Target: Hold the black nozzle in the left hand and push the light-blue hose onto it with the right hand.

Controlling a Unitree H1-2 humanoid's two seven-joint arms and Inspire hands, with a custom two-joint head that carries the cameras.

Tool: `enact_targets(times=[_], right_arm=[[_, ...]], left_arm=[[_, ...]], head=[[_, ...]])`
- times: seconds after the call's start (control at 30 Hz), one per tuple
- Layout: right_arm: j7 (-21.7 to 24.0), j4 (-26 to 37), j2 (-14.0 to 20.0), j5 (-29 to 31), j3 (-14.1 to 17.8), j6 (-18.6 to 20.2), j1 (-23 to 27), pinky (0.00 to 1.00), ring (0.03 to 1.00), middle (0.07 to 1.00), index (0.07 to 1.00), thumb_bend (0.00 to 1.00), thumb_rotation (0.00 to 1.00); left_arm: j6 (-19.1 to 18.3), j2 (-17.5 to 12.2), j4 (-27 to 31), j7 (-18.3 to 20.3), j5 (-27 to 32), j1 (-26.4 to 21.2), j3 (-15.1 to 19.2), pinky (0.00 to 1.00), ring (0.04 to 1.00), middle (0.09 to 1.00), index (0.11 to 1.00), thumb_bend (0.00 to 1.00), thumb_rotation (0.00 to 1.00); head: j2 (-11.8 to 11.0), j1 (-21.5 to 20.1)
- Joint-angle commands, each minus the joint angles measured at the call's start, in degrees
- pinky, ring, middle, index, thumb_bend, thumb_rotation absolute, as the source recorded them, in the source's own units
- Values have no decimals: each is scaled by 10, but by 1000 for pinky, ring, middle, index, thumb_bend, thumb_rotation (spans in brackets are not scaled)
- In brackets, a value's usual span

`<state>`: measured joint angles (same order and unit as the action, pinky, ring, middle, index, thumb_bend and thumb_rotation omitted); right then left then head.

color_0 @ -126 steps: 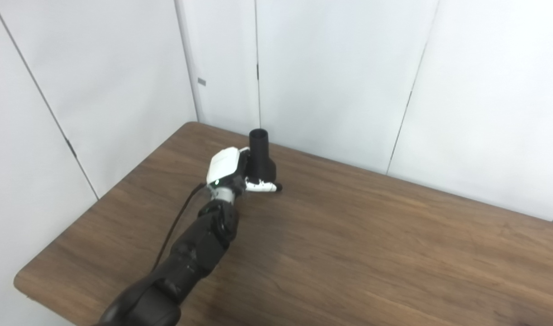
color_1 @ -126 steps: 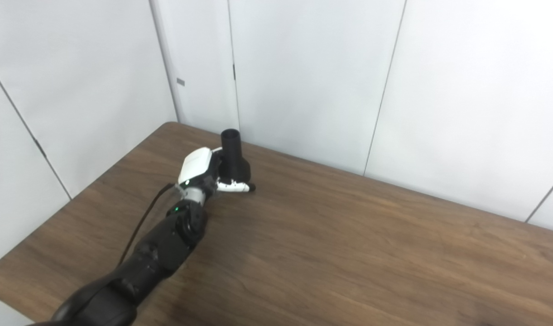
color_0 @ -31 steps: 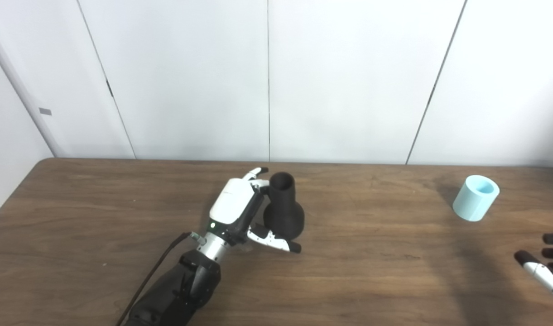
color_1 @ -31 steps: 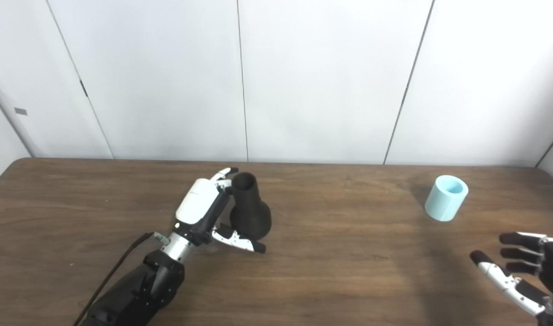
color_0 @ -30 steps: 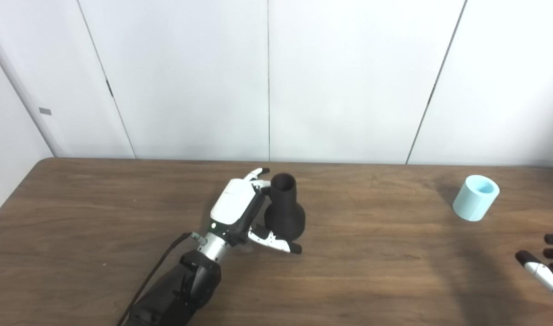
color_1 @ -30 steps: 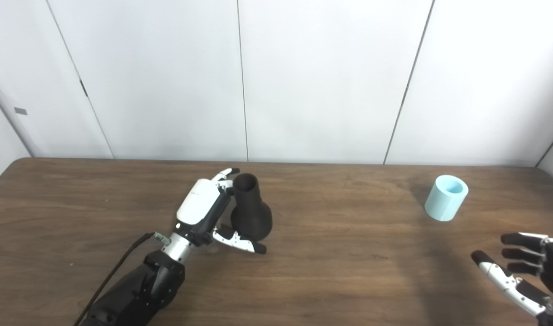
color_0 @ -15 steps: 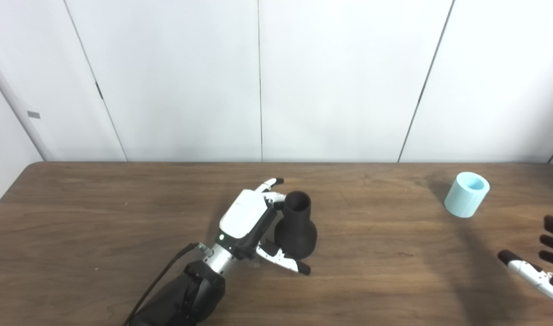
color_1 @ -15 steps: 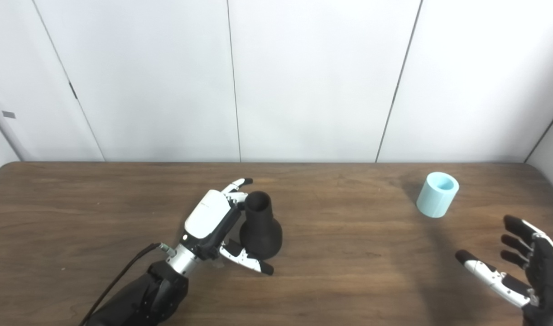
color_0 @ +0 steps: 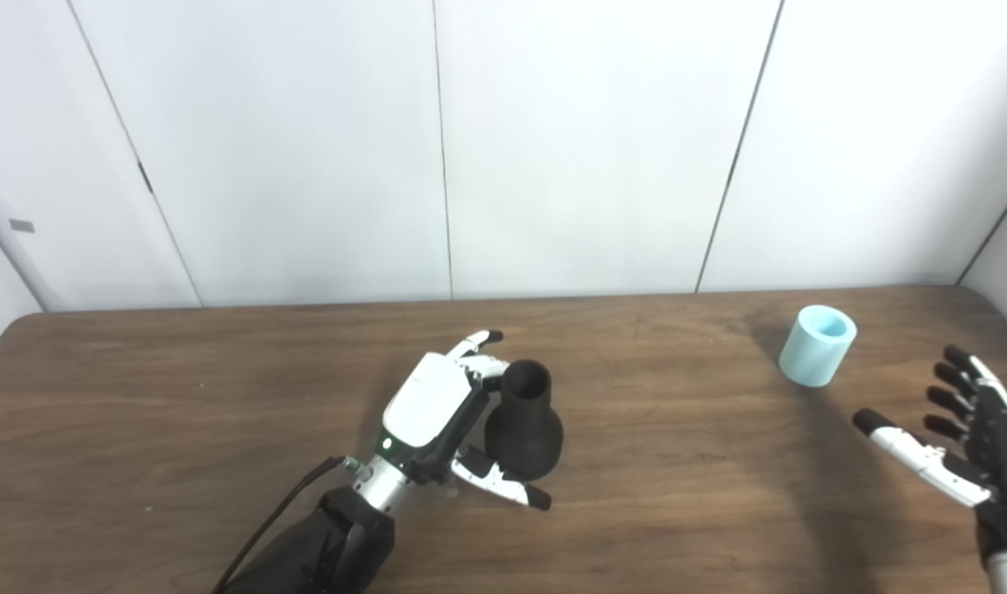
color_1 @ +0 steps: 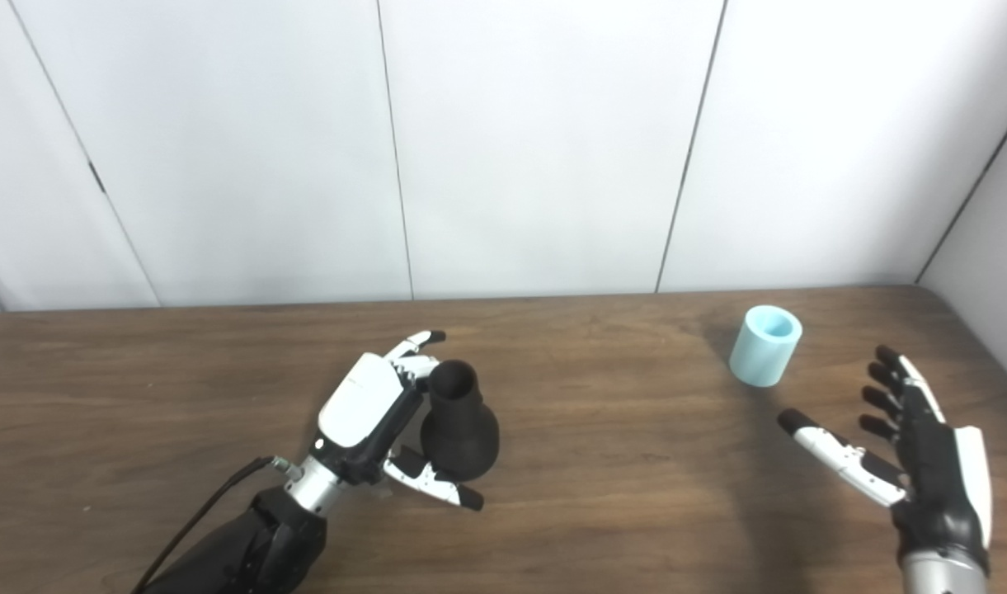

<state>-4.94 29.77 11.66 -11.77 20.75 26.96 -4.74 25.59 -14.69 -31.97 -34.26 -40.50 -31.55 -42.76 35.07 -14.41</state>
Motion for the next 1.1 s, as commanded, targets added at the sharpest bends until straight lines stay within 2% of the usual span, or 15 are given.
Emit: enact_targets(times=[0.0, 0.17, 0.23, 0.4, 0.57, 0.8, 0.97, 1.07], right_arm=[[-4, 4, 22, -5, 5, -3, 34, 776, 859, 893, 904, 769, 365], [-1, -31, 28, -15, -2, -3, 56, 800, 887, 924, 947, 861, 440], [-3, -49, 27, -11, -6, -8, 69, 819, 906, 942, 961, 872, 426], [-8, -97, 32, -25, -23, -7, 99, 808, 888, 924, 934, 931, 472], [-14, -139, 32, -31, -33, -6, 129, 831, 899, 931, 954, 886, 447], [-21, -218, 42, -18, -31, -40, 152, 811, 893, 929, 952, 894, 397], [-39, -241, 48, -30, -36, -50, 166, 753, 847, 895, 930, 912, 413], [-48, -252, 52, -37, -40, -57, 174, 767, 863, 908, 935, 884, 398]], left_arm=[[13, 44, -82, -47, 30, 123, -64, 841, 527, 475, 445, 501, 0], [13, 38, -88, -56, 36, 125, -73, 866, 529, 479, 439, 501, 0], [13, 36, -91, -57, 36, 124, -75, 864, 530, 478, 441, 501, 0], [13, 32, -96, -55, 44, 123, -80, 862, 529, 480, 440, 501, 0], [13, 31, -101, -52, 46, 123, -82, 855, 530, 483, 437, 500, 0], [13, 29, -115, -50, 46, 126, -89, 859, 535, 483, 435, 500, 0], [13, 24, -113, -48, 47, 128, -91, 854, 537, 484, 432, 499, 0], [13, 21, -113, -52, 46, 128, -96, 860, 538, 482, 434, 499, 0]], head=[[1, -4], [-5, -22], [-6, -26], [-13, -42], [-16, -48], [-19, -49], [-22, -61], [-25, -66]])
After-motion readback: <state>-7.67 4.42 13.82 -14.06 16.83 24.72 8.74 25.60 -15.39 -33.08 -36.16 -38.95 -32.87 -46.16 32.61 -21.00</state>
